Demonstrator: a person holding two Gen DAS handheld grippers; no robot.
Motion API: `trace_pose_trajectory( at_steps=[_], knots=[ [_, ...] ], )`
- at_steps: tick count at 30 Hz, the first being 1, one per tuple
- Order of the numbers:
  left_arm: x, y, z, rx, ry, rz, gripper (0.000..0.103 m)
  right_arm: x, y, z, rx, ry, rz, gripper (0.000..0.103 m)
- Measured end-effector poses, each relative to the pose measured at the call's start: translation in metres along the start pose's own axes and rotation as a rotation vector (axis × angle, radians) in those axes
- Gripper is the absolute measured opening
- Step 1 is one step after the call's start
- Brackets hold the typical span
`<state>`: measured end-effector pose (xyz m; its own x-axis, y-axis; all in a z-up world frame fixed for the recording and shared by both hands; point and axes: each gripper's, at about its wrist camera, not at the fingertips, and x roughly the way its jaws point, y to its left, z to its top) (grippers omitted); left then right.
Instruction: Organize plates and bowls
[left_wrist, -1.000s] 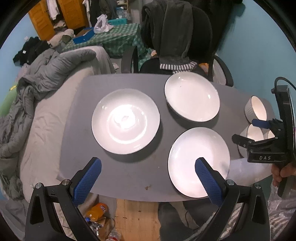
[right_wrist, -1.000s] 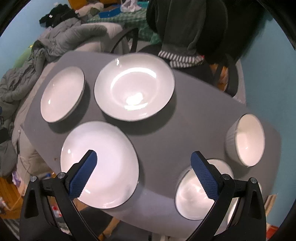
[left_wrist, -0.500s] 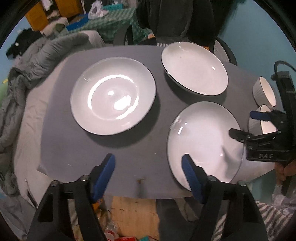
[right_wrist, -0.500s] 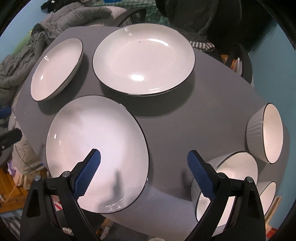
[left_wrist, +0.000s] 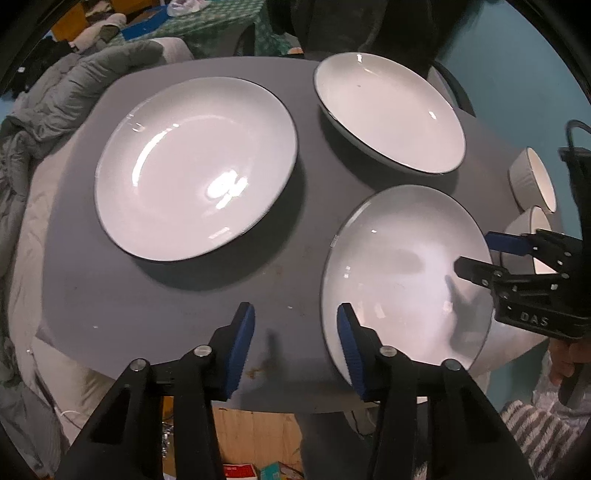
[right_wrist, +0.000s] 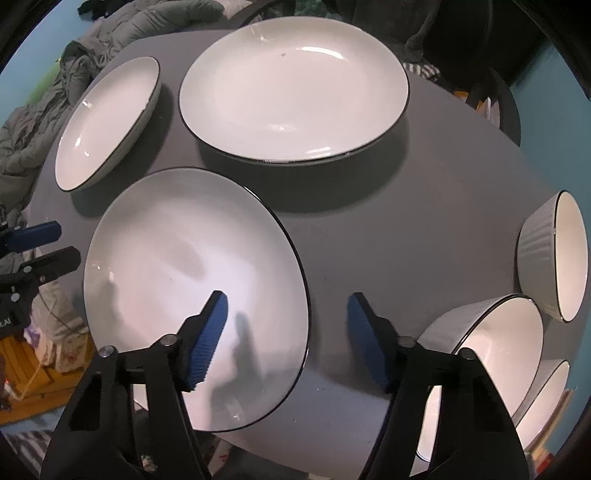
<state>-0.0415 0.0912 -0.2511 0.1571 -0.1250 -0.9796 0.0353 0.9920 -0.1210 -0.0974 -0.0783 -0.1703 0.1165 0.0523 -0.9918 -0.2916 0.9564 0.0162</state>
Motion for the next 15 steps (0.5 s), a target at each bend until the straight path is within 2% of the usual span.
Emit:
trace_pose_trajectory(
  at_steps=[6,8,11,13,15],
  knots=[
    [0.009,0.003,-0.005,-0.038,0.025,-0.076,0.046,0.013,-0.007,-0.006,0.014,0.030,0.010,0.045],
    [0.013,0.005,-0.007,-0.058,0.040,-0.101,0.045,0.017,-0.009,-0.008,0.024,0.043,0.021,0.042],
    [0.017,0.005,-0.008,-0.067,0.050,-0.105,0.035,0.022,-0.009,-0.011,0.029,0.053,0.035,0.030],
    [0.021,0.005,-0.010,-0.063,0.057,-0.103,0.032,0.024,-0.007,-0.014,0.030,0.056,0.045,0.029],
    [0.026,0.005,-0.010,-0.054,0.068,-0.103,0.024,0.025,-0.006,-0.015,0.028,0.056,0.051,0.029]
  ],
)
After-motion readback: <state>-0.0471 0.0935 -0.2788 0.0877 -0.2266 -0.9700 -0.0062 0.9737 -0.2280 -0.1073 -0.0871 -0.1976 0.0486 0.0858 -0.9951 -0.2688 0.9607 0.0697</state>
